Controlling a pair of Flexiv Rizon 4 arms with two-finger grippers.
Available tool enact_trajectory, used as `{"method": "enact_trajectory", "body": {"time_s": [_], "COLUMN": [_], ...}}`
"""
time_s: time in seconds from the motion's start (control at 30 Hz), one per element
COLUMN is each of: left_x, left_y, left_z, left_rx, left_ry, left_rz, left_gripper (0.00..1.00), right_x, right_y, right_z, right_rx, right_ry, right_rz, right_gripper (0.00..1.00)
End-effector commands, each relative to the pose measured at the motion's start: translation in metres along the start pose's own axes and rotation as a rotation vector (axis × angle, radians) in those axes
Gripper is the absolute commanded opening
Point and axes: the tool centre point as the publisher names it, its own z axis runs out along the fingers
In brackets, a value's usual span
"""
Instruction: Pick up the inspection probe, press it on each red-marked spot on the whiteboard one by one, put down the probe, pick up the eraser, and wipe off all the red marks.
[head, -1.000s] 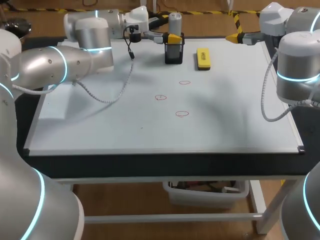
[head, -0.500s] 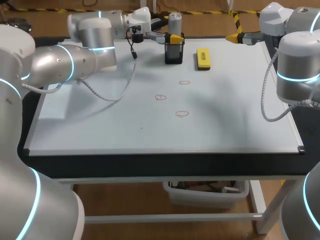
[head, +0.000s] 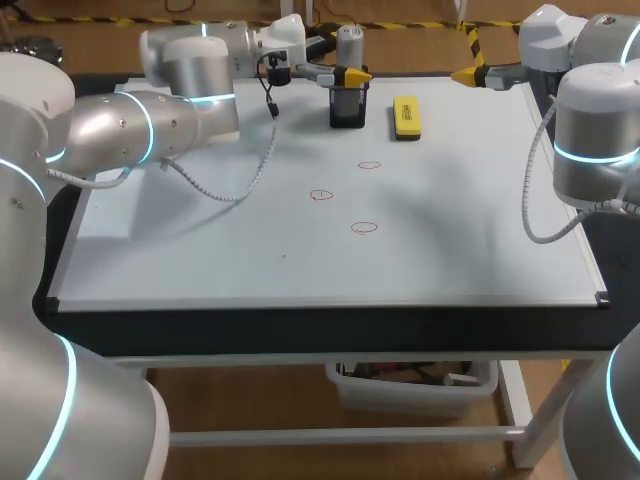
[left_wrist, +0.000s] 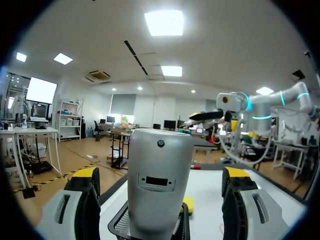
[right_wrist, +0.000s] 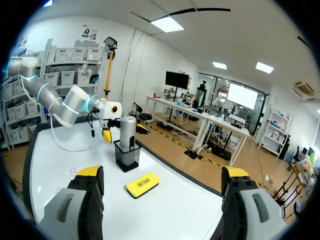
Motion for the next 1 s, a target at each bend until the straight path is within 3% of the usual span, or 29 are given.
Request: {"method": "enact_trajectory", "body": {"time_s": [0.03, 0.17, 0.2, 0.27, 0.33, 0.4, 0.43, 1.0], "left_x": [-0.008, -0.009, -0.009, -0.009, -0.011, -0.011, -0.011, -0.007], "left_y": [0.004, 0.003, 0.002, 0.002, 0.002, 0.002, 0.002, -0.008], "left_z": [0.005, 0.004, 0.004, 0.003, 0.002, 0.001, 0.0, -0.003], "left_rx": [0.004, 0.001, 0.001, 0.001, 0.002, 0.003, 0.003, 0.009], "left_ry": [0.009, 0.013, 0.012, 0.01, 0.009, 0.01, 0.011, 0.043], "left_rz": [0.0, 0.006, 0.007, 0.008, 0.008, 0.01, 0.011, 0.035], "left_gripper": [1.0, 0.99, 0.9, 0.49, 0.37, 0.18, 0.02, 0.0], "right_x": [0.0, 0.0, 0.0, 0.0, 0.0, 0.0, 0.0, 0.0], "right_y": [0.0, 0.0, 0.0, 0.0, 0.0, 0.0, 0.0, 0.0], "right_z": [0.0, 0.0, 0.0, 0.0, 0.0, 0.0, 0.0, 0.0], "right_rx": [0.001, 0.001, 0.001, 0.001, 0.001, 0.001, 0.001, 0.001], "right_ry": [0.001, 0.001, 0.001, 0.001, 0.001, 0.001, 0.001, 0.001], "right_rz": [0.0, 0.0, 0.0, 0.0, 0.0, 0.0, 0.0, 0.0], "right_gripper": [1.0, 1.0, 1.0, 1.0, 1.0, 1.0, 1.0, 1.0]}}
